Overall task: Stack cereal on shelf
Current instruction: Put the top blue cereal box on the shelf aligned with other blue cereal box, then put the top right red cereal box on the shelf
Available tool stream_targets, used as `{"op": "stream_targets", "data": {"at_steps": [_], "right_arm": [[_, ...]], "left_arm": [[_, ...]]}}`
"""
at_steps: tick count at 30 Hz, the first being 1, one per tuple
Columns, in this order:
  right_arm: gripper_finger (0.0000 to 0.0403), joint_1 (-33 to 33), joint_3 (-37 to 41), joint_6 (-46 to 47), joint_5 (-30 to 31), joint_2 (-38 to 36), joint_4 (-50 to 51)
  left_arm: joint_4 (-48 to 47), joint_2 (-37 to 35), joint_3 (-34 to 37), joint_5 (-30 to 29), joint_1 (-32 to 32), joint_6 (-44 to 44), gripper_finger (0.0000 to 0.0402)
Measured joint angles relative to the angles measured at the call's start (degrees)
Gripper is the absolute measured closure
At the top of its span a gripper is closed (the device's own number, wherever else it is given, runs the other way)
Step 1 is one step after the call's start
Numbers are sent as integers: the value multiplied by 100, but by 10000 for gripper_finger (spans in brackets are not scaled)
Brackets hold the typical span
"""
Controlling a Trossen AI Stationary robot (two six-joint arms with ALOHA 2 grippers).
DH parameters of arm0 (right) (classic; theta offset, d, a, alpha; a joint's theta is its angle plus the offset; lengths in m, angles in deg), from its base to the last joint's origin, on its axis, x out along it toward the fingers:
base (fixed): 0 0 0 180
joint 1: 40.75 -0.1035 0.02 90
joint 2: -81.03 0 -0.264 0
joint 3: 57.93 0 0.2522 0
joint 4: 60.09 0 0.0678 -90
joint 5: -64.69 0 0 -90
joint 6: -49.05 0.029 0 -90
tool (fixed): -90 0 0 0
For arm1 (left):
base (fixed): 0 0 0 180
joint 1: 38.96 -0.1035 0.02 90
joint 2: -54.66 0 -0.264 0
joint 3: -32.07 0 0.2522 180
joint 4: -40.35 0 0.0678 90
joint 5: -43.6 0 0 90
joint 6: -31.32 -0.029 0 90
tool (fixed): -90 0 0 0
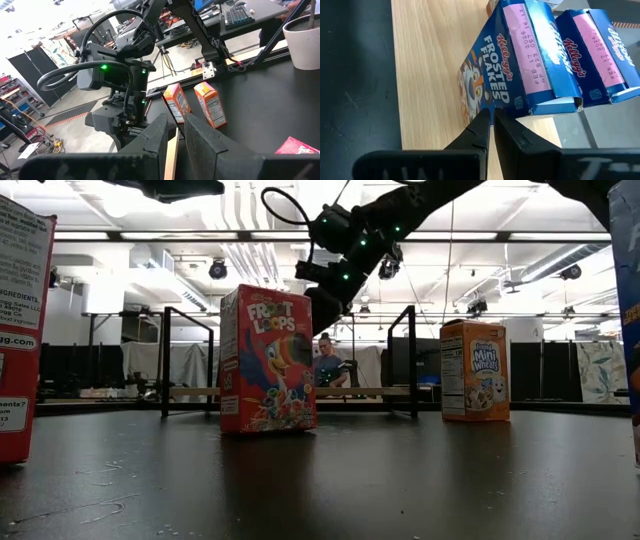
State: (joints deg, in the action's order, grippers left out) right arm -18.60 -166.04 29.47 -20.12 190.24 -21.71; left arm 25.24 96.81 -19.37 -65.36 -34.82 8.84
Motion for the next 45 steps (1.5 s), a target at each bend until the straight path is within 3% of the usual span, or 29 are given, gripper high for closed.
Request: {"op": "stream_targets", "data": {"at_steps": [11,19,30,38,45], "right_arm": [[390,-3,0,0,-7,-13,84],[390,-249,2,435,-102,-499,731],[390,-1309,25,861,-1271,-1096,1302],[390,-2236,209,921,-1318,-1088,1144],[390,-2675,280,1012,-1318,-1082,716]], "left_arm": [[0,0,0,0,0,0,353],[8,10,0,0,0,-20,353],[46,31,-1,0,-1,-20,353],[50,35,0,0,0,-20,353],[48,35,-1,0,0,-20,353]]}}
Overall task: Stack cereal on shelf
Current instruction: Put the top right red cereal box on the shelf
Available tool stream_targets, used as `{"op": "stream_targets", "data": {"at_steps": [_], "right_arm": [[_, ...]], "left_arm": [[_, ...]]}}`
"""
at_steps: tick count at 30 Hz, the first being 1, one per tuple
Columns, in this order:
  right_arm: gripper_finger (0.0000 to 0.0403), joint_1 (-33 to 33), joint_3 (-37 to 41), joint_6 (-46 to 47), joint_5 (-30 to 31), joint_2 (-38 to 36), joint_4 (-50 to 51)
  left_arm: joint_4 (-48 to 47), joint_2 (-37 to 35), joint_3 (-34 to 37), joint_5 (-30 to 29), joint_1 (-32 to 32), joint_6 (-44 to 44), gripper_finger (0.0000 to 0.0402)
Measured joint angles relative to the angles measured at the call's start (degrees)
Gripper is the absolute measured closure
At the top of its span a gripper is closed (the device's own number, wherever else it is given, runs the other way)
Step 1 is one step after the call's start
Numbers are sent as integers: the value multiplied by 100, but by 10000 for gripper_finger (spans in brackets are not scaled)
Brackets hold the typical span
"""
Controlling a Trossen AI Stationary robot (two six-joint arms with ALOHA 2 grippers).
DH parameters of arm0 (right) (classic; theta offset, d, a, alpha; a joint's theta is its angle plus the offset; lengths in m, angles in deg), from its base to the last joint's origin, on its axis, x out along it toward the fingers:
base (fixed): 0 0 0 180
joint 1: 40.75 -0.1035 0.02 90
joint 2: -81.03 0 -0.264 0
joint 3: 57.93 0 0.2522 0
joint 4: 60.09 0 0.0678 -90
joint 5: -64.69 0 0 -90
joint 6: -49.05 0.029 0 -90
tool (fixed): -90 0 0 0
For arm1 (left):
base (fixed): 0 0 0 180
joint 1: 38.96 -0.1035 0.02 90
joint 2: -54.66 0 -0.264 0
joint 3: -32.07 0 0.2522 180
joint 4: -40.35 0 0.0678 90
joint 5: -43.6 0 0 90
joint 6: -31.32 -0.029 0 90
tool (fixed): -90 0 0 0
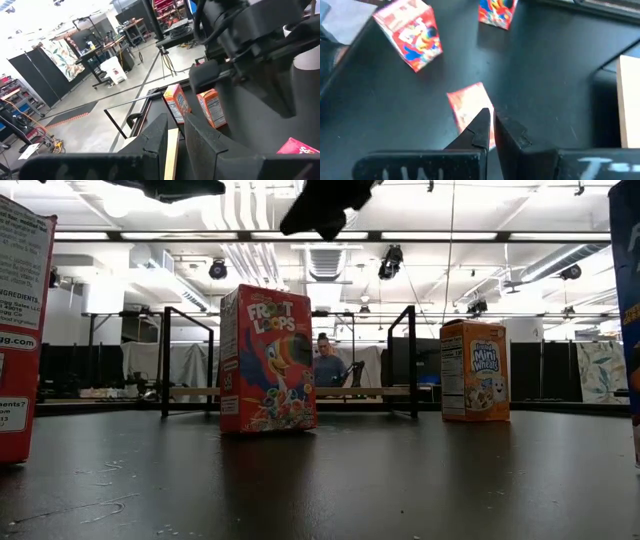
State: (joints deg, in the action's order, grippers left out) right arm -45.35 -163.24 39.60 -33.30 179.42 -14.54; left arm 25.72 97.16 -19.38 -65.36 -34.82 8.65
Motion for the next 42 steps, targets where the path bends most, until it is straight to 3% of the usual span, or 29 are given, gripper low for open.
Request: {"op": "stream_targets", "data": {"at_steps": [6,17,23,29,42], "right_arm": [[354,-178,0,68,2,0,-187],[169,-193,66,-22,57,501,-546],[110,-97,66,-105,50,827,-433],[117,20,69,-110,36,931,-319],[211,24,70,-60,-254,931,-325]], "left_arm": [[2,0,0,0,0,0,353],[-2,0,1,0,0,2,353],[-7,0,-1,0,0,2,353],[-7,0,0,0,0,2,353],[-7,0,-1,0,0,2,353]]}}
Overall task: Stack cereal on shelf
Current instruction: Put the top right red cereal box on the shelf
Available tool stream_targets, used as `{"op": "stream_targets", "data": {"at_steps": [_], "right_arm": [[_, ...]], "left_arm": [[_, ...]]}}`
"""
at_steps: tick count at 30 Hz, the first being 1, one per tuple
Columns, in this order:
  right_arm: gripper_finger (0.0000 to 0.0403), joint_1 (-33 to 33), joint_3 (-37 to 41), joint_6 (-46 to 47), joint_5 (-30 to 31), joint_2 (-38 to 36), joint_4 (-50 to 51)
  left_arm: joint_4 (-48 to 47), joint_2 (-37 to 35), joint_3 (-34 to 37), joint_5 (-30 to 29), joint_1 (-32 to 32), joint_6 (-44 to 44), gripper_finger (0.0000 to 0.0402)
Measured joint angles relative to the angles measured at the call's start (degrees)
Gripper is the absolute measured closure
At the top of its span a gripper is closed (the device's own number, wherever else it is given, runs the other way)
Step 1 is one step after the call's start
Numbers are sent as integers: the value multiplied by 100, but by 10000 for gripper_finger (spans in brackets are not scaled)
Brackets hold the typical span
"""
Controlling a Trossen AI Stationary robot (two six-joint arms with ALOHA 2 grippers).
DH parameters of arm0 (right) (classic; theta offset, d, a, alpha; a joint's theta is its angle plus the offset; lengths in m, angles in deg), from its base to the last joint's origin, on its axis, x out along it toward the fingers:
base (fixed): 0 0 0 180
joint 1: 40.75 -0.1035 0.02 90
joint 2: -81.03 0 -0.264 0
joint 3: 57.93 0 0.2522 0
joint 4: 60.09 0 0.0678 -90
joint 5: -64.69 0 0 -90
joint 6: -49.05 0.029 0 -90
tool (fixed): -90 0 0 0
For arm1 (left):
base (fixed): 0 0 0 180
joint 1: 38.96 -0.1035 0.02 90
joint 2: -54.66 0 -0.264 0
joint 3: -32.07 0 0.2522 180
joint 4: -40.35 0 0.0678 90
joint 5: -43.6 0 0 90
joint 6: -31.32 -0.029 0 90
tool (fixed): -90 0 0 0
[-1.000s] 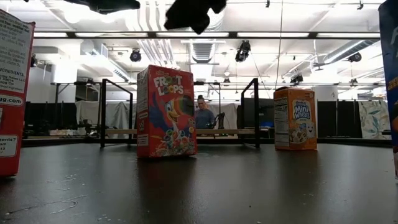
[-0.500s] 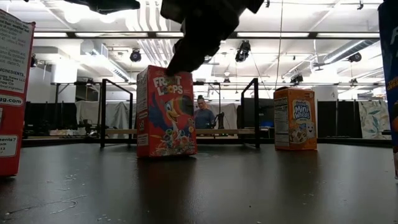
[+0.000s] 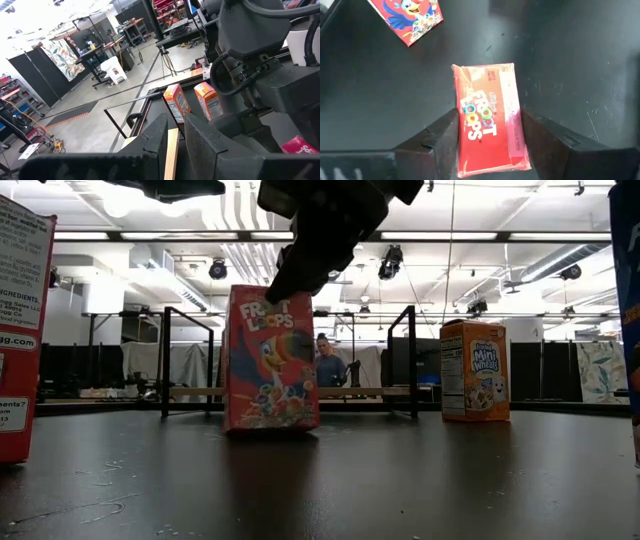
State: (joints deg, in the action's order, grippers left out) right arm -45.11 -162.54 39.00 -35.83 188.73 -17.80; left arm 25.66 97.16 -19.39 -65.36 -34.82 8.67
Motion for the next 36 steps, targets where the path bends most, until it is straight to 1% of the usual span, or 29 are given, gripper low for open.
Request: {"op": "stream_targets", "data": {"at_steps": [5,9,13,15,19,24,28,36], "right_arm": [[224,5,-47,-6,0,-11,84],[225,132,-301,-137,-2,-78,627],[225,455,-702,-264,75,-212,1344],[225,652,-905,-353,215,-311,1679],[227,1147,-1021,-510,419,-477,2047],[227,1807,-1003,-559,494,-518,2144],[227,2212,-1003,-561,515,-518,2126],[227,2796,-997,-556,1075,-538,1869]], "left_arm": [[1,0,1,0,-1,0,353],[1,0,0,0,0,0,353],[0,0,0,0,-2,0,353],[3,0,1,1,-1,0,353],[-1,0,1,2,0,0,353],[-12,0,2,2,-1,0,353],[-14,0,1,2,-1,0,353],[-20,0,1,2,0,-28,353]]}}
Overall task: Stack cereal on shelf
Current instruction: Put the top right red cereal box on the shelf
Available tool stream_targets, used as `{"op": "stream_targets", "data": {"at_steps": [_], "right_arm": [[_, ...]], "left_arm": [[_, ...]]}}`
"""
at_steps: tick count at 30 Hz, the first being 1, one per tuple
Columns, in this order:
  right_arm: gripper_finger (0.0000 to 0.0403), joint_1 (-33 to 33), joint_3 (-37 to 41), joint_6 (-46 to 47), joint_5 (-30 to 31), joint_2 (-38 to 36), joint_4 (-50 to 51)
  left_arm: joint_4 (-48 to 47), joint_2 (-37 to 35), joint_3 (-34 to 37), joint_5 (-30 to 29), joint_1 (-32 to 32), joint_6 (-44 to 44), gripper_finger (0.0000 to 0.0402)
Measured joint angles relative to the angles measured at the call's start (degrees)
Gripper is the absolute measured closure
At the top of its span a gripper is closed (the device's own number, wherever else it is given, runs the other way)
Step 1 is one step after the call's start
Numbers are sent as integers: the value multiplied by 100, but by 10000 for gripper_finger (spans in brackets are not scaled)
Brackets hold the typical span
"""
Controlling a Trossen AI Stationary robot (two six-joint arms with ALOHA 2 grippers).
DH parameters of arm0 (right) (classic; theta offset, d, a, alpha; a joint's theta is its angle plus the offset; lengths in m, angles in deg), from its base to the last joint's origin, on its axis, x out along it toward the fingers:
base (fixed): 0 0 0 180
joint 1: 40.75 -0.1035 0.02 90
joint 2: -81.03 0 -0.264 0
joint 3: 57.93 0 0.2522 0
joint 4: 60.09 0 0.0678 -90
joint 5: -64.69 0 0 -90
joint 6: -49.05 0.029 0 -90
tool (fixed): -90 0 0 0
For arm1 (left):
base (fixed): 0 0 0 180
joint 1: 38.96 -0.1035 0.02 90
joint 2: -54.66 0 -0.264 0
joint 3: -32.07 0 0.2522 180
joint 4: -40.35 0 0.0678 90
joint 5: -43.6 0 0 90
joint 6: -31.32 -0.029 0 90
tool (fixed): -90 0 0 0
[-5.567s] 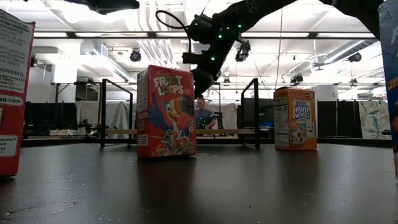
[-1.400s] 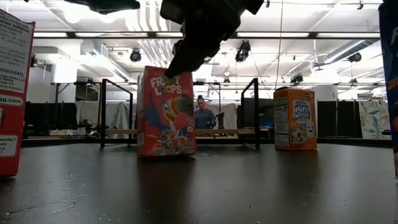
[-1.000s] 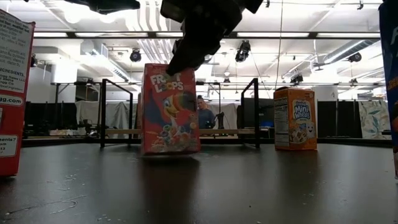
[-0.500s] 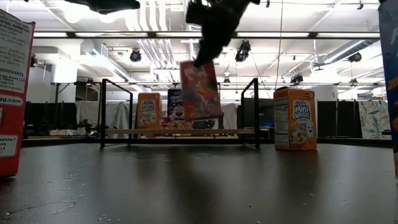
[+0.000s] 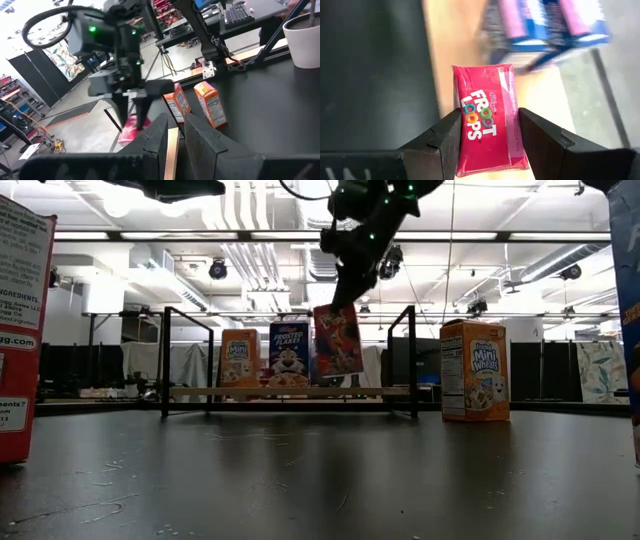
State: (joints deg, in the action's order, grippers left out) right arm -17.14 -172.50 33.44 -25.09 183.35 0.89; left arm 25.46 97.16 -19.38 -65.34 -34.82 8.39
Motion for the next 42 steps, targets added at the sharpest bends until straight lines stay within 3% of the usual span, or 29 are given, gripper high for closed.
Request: {"op": "stream_targets", "data": {"at_steps": [9,17,31,36,42], "right_arm": [[225,365,49,88,-13,178,-269],[194,368,53,55,172,331,-271],[193,165,-208,299,294,25,-81],[217,-146,-299,155,287,2,-135],[284,-442,18,-70,483,160,-353]], "left_arm": [[-6,28,-1,0,-2,-19,353],[-4,70,-1,0,-1,-59,353],[-2,72,-1,0,-1,-85,353],[0,72,0,0,-2,-150,353],[0,72,0,0,-2,-165,353]]}}
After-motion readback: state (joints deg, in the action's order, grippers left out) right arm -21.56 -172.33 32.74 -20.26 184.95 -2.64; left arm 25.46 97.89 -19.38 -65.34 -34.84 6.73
